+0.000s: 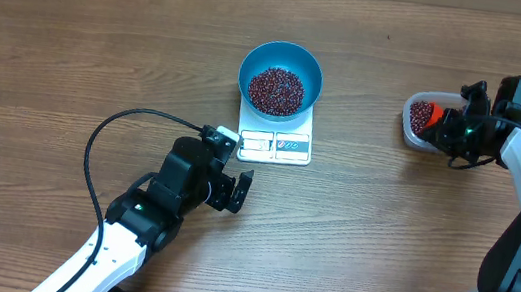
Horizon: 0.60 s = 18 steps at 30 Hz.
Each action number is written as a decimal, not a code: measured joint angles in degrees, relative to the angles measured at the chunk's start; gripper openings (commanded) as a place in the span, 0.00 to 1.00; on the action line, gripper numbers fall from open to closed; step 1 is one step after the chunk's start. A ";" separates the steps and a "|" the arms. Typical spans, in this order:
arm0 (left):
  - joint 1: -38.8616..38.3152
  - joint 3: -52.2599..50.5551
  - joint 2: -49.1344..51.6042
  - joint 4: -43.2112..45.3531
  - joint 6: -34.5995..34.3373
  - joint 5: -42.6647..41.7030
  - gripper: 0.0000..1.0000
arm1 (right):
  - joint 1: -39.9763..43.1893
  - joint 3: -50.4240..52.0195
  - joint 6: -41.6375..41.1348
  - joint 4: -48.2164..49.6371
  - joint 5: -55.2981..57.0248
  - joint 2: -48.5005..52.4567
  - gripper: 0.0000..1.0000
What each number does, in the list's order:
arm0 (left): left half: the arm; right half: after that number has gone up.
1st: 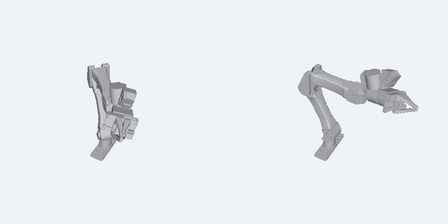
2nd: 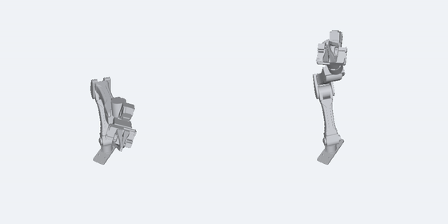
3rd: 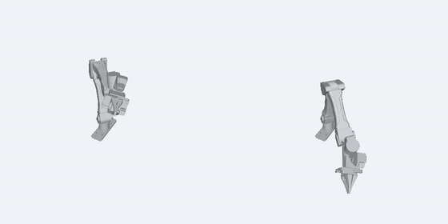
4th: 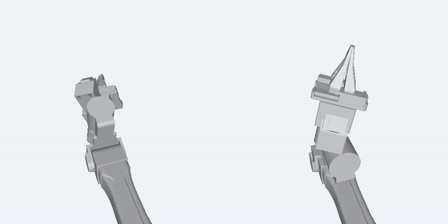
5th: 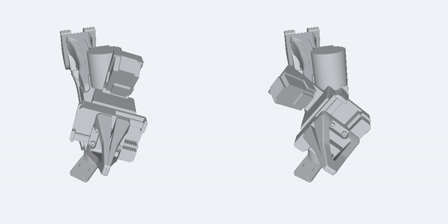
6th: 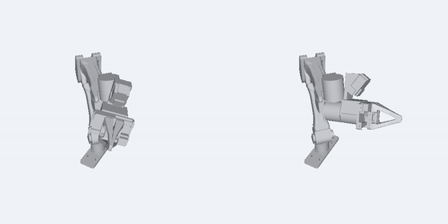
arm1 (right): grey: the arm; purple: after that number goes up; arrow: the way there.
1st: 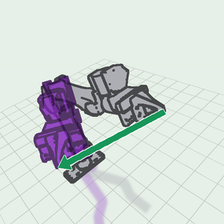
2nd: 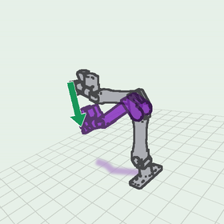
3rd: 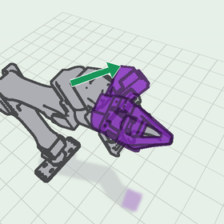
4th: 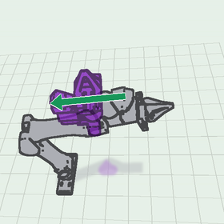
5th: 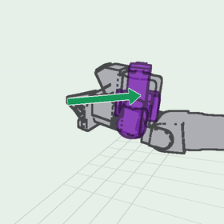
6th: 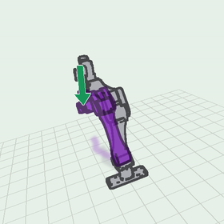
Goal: Scoop item into bowl and weigh 150g on scale
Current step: 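Scoop beans from the container with the right gripper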
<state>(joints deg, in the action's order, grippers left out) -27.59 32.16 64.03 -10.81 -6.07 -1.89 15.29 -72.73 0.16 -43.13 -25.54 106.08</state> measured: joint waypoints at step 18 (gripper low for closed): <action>0.00 0.00 0.00 -0.50 -0.02 0.00 0.99 | 6.54 0.02 -1.68 -1.84 -13.20 1.55 0.04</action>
<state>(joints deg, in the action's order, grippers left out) -27.59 32.16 64.03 -11.31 -6.09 -1.89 21.82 -72.71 -1.52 -44.97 -38.74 107.63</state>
